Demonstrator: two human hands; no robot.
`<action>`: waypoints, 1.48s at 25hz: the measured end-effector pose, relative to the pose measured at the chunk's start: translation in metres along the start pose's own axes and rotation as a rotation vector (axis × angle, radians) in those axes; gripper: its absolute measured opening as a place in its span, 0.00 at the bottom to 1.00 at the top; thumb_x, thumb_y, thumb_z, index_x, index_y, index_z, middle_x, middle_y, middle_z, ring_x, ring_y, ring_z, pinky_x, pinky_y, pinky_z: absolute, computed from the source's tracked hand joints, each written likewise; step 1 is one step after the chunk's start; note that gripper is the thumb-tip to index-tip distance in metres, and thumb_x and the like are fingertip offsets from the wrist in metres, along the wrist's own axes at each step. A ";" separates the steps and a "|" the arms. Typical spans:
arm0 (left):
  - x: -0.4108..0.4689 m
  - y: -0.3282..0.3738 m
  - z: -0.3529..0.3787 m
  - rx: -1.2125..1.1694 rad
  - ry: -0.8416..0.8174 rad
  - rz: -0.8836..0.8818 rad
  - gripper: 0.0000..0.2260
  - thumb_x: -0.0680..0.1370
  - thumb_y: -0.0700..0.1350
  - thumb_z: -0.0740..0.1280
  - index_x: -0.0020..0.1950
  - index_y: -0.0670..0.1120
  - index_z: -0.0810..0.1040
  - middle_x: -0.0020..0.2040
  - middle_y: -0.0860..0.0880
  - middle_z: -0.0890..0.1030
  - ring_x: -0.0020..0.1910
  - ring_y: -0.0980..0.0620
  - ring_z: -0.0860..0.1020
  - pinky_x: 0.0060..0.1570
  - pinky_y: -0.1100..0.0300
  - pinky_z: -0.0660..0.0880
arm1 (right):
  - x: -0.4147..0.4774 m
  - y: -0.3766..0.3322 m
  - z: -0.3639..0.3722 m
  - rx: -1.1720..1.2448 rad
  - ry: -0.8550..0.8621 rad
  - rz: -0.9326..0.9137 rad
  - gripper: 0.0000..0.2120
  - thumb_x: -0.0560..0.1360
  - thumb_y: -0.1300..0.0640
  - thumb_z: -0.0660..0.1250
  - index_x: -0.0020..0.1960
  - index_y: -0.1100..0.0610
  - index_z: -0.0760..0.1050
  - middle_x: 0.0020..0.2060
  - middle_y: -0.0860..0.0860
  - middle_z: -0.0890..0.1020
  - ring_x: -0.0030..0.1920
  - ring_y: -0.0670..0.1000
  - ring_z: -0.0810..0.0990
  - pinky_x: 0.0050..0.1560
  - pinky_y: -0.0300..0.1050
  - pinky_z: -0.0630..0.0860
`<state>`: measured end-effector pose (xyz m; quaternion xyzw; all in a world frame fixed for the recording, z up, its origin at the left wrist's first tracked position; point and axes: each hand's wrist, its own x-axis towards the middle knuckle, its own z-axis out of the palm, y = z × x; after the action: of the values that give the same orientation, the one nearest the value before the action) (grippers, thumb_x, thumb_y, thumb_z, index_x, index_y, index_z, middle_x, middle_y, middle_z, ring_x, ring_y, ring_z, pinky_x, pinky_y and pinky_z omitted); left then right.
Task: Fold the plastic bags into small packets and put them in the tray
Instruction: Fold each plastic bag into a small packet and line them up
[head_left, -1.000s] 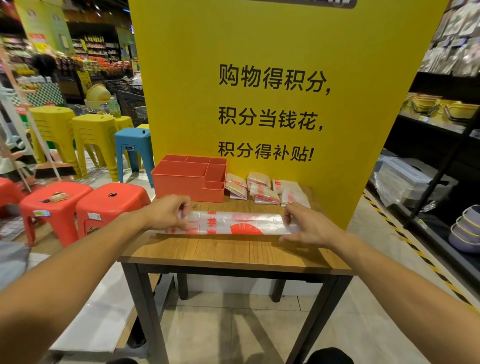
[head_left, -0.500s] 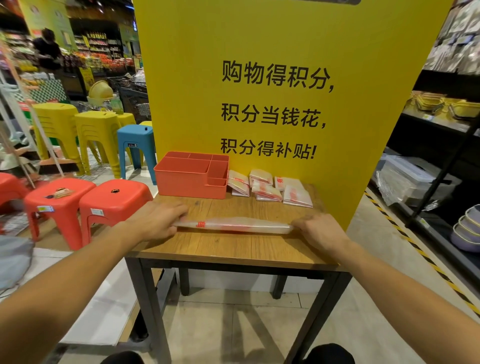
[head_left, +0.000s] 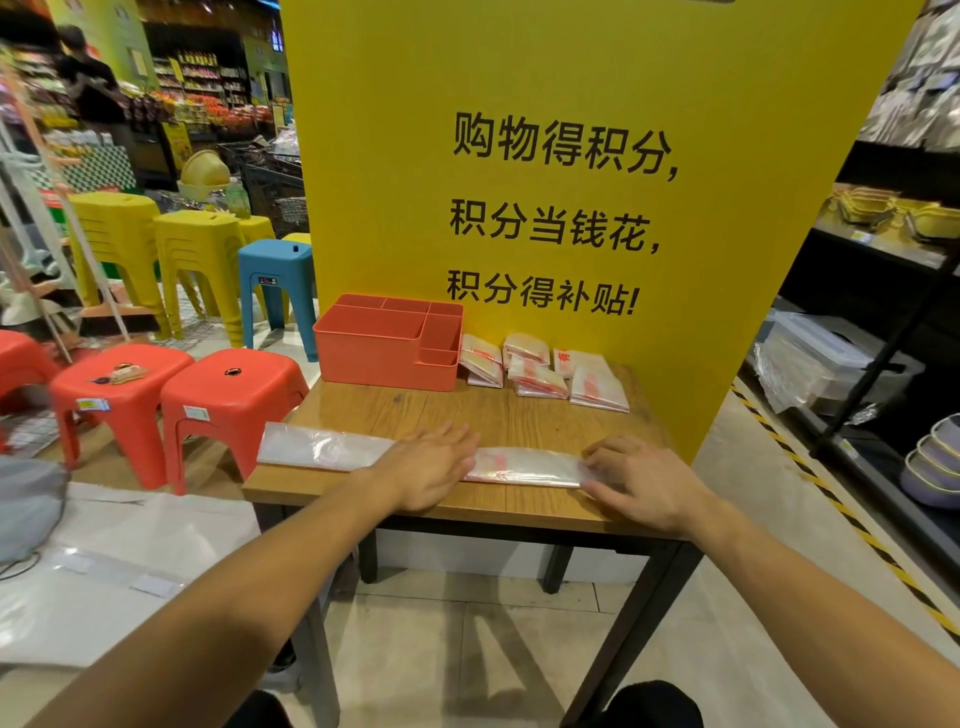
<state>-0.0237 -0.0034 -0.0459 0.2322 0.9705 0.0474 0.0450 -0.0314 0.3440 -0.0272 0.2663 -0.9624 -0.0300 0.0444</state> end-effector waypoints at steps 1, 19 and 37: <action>0.004 0.000 0.004 0.008 -0.033 -0.006 0.30 0.85 0.62 0.42 0.85 0.52 0.51 0.85 0.49 0.51 0.84 0.48 0.49 0.82 0.44 0.49 | -0.001 -0.010 -0.001 0.016 0.057 0.015 0.32 0.80 0.28 0.47 0.73 0.46 0.71 0.71 0.45 0.75 0.69 0.46 0.72 0.66 0.48 0.74; -0.037 -0.087 0.018 0.026 0.006 -0.254 0.38 0.75 0.75 0.29 0.83 0.61 0.38 0.83 0.52 0.37 0.83 0.51 0.38 0.81 0.46 0.37 | -0.008 -0.079 0.035 0.156 -0.067 0.174 0.45 0.77 0.26 0.35 0.85 0.54 0.42 0.84 0.51 0.45 0.83 0.50 0.43 0.81 0.47 0.41; -0.045 0.064 0.033 0.074 0.432 0.163 0.16 0.81 0.53 0.67 0.68 0.53 0.77 0.60 0.53 0.78 0.55 0.51 0.76 0.52 0.53 0.77 | -0.047 -0.090 0.053 -0.051 0.300 0.131 0.26 0.78 0.43 0.69 0.73 0.51 0.71 0.68 0.50 0.75 0.63 0.55 0.75 0.64 0.50 0.72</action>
<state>0.0489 0.0355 -0.0686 0.2957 0.9367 0.0638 -0.1763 0.0489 0.2925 -0.0909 0.2030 -0.9592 -0.0113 0.1963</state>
